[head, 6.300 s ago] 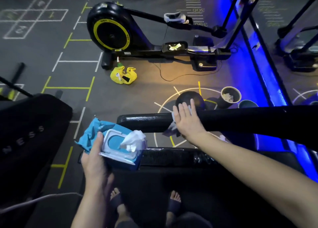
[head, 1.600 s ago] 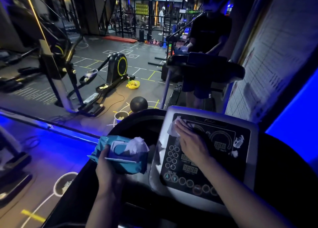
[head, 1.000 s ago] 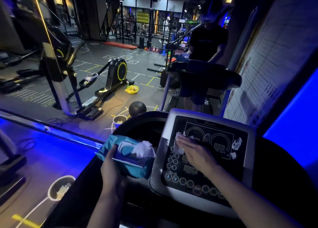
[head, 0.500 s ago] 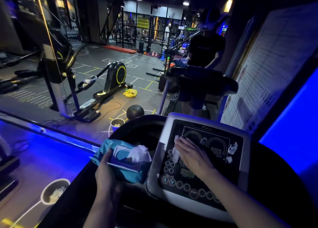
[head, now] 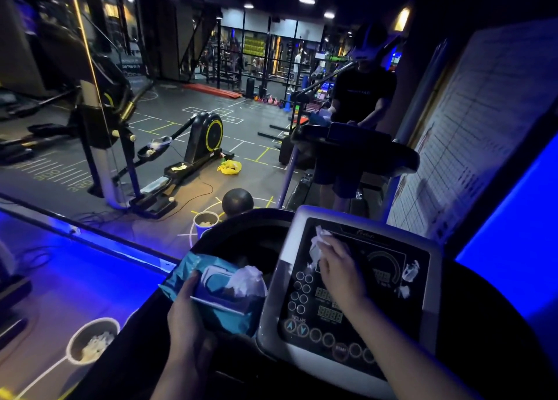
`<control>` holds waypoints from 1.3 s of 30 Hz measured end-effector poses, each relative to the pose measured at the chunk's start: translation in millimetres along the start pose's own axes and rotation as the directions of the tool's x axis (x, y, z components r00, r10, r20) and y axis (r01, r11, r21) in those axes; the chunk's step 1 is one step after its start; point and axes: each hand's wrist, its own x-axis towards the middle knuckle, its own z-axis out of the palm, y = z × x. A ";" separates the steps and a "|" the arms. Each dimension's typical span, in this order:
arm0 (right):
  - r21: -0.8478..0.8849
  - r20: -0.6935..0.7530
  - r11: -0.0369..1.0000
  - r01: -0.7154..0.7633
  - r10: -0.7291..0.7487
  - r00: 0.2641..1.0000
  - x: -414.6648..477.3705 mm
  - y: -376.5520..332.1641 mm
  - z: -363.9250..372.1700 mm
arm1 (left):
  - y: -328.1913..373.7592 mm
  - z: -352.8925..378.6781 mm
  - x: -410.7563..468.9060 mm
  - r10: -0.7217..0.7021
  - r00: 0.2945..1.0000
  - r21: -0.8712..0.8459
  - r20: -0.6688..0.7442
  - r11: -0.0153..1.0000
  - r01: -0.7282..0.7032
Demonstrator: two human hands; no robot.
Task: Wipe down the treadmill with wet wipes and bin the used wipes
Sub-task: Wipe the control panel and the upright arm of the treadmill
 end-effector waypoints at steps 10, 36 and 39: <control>0.228 0.175 0.973 0.018 -0.059 0.983 -4.3 -4.7 -3.0 | -6.8 -2.1 5.7 0.001 0.999 0.001 -0.038 1.000 -0.001; 0.337 -0.062 0.890 -0.307 0.346 0.936 44.2 1.3 -28.3 | -3.7 -17.3 20.9 -0.014 1.000 0.023 -0.018 1.000 0.014; 0.212 0.021 0.970 -0.121 0.119 0.993 48.1 1.3 -13.5 | -8.3 -16.7 24.9 -0.003 0.999 0.031 -0.033 1.000 0.004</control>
